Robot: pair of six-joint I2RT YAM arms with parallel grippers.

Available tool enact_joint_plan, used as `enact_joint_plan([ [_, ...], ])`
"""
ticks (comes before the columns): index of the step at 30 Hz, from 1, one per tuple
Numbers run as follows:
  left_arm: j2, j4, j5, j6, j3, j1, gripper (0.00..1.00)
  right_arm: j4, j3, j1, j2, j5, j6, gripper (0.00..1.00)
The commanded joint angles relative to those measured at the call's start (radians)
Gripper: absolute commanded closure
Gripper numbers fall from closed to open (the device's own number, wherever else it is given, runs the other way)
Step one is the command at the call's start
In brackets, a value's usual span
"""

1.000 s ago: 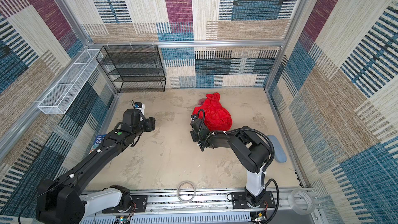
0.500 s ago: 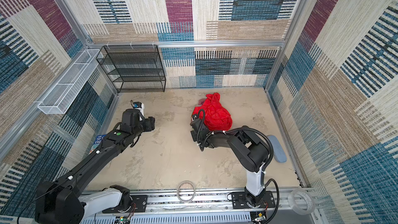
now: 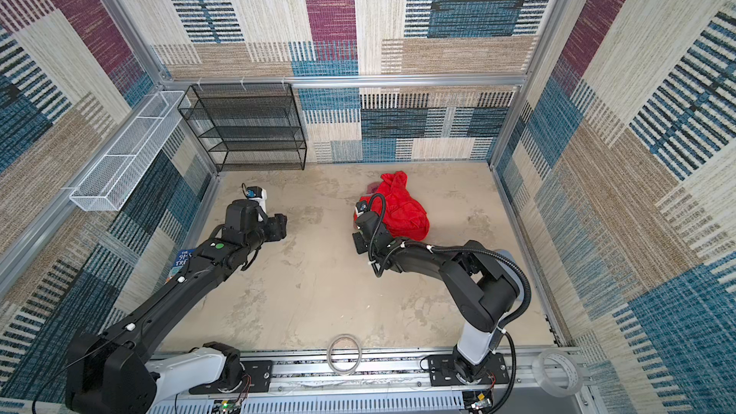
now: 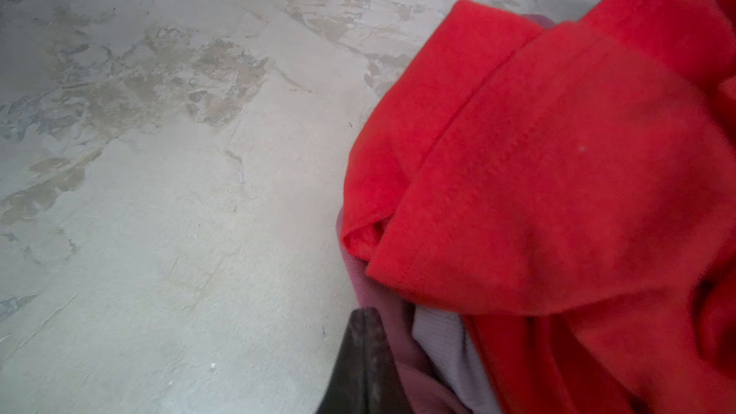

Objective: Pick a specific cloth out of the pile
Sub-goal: 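Close the right gripper on the pink shirt under the red garment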

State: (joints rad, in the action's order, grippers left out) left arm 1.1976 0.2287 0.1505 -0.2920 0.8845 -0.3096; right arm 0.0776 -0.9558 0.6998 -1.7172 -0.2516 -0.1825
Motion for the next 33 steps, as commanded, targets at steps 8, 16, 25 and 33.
enact_joint_plan([
  [8, 0.012, -0.009, -0.008, 0.009, 0.016, -0.001, 0.32, 0.045, 0.033, -0.073, 0.088, 0.173, -0.057, 1.00],
  [16, 0.003, -0.001, -0.009, 0.009, 0.024, 0.000, 0.32, 0.035, 0.047, -0.123, 0.185, 0.266, -0.064, 1.00],
  [25, -0.005, -0.002, -0.017, 0.003, 0.025, 0.000, 0.32, -0.003, 0.036, -0.173, 0.280, 0.305, -0.054, 1.00],
  [33, -0.010, -0.006, -0.021, -0.005, 0.021, 0.000, 0.32, 0.001, 0.066, -0.191, 0.316, 0.303, -0.034, 1.00],
])
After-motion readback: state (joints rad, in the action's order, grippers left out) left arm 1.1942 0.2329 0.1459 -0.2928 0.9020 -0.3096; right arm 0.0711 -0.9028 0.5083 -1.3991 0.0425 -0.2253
